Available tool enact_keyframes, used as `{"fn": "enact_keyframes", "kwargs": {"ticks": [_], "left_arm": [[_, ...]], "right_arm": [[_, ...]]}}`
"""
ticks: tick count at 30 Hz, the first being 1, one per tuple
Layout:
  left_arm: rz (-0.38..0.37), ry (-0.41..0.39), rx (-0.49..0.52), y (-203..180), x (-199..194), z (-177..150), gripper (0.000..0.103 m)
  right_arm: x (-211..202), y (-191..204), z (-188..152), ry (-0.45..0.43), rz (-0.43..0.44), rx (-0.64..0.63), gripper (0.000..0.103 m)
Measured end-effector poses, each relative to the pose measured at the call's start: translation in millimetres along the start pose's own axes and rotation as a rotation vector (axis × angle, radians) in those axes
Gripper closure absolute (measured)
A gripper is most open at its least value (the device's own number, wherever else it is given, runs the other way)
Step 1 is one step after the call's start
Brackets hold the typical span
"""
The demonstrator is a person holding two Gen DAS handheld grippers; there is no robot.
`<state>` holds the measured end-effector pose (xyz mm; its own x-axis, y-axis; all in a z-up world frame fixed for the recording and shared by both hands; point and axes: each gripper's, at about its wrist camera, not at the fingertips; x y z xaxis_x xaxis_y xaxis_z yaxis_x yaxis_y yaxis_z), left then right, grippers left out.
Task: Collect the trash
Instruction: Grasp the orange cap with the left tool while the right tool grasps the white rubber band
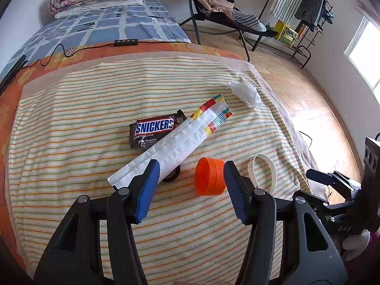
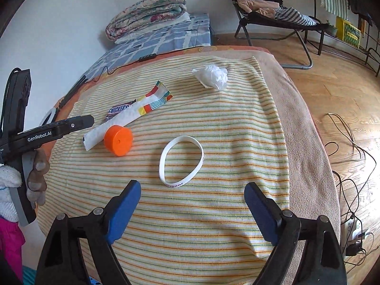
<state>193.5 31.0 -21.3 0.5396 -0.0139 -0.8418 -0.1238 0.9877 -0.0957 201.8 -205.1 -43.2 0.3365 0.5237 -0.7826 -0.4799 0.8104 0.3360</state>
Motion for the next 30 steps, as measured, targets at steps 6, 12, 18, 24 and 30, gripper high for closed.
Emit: {"fn": "enact_keyframes", "kwargs": {"ticks": [6, 12, 18, 24, 30], "left_arm": [[0.066, 0.008, 0.148, -38.9, 8.1, -14.3, 0.045], [0.105, 0.026, 0.168, -44.2, 23.8, -18.9, 0.057], [0.117, 0.026, 0.171, -42.9, 27.2, -17.9, 0.079], [0.118, 0.013, 0.179, -44.7, 24.8, -19.2, 0.081], [0.117, -0.003, 0.164, -42.4, 16.4, -23.7, 0.081]], "right_arm": [[23.5, -3.9, 7.2, 0.039, -0.002, 0.008, 0.024], [38.0, -18.5, 11.5, 0.058, 0.003, 0.064, 0.044], [48.4, -20.1, 18.8, 0.065, 0.011, 0.081, 0.063], [59.5, -19.6, 19.2, 0.079, -0.009, 0.081, 0.076], [54.2, -22.7, 20.8, 0.053, -0.004, 0.089, 0.096]]}}
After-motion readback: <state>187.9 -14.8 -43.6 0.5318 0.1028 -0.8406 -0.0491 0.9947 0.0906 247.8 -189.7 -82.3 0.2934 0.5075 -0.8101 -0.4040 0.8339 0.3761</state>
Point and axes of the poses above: each gripper's, at about its wrist camera, not at the fingertips, and x roughly the way its jaws point, y to its left, z to its top, and after that the axes turned 10 degrees about z, right-handed
